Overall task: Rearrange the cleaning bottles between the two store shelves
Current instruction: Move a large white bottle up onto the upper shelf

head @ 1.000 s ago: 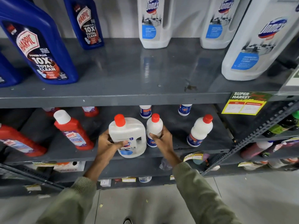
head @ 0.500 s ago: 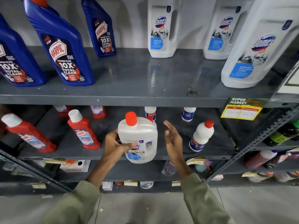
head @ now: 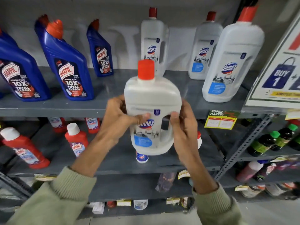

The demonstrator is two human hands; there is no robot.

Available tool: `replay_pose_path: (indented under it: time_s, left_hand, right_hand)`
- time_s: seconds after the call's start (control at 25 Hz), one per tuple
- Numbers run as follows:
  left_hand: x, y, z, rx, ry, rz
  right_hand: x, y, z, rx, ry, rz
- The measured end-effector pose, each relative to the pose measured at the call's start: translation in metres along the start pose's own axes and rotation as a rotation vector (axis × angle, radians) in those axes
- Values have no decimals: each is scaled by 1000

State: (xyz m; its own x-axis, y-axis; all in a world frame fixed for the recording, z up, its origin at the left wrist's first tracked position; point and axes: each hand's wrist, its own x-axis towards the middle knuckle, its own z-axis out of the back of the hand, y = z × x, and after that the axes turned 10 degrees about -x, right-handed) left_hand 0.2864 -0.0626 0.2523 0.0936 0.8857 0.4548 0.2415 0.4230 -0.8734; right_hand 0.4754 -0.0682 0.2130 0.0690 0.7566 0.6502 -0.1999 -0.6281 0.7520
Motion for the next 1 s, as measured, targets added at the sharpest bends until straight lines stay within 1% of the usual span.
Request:
replay_pose_path:
  time_s: [0.08, 0.2, 0.32, 0.52, 0.6, 0.8, 1.0]
  left_hand:
    - [29, -27, -7, 9, 14, -40]
    - [74, -56, -14, 33, 4, -50]
    - [113, -68, -18, 83, -12, -42]
    - [153, -44, -16, 121, -43, 19]
    - [161, -31, -11, 103, -67, 45]
    - [174, -16, -6, 101, -82, 51]
    - [170, -8, -2, 109, -62, 61]
  right_hand:
    - [34, 20, 4, 16, -29, 26]
    - [85, 38, 4, 64, -46, 5]
    - [128, 34, 1, 96, -40, -25]
    - [163, -2, -10, 47, -63, -123]
    - [169, -13, -14, 39, -47, -154]
    - [178, -27, -21, 0, -33, -145]
    - [174, -36, -23, -23, -29, -134]
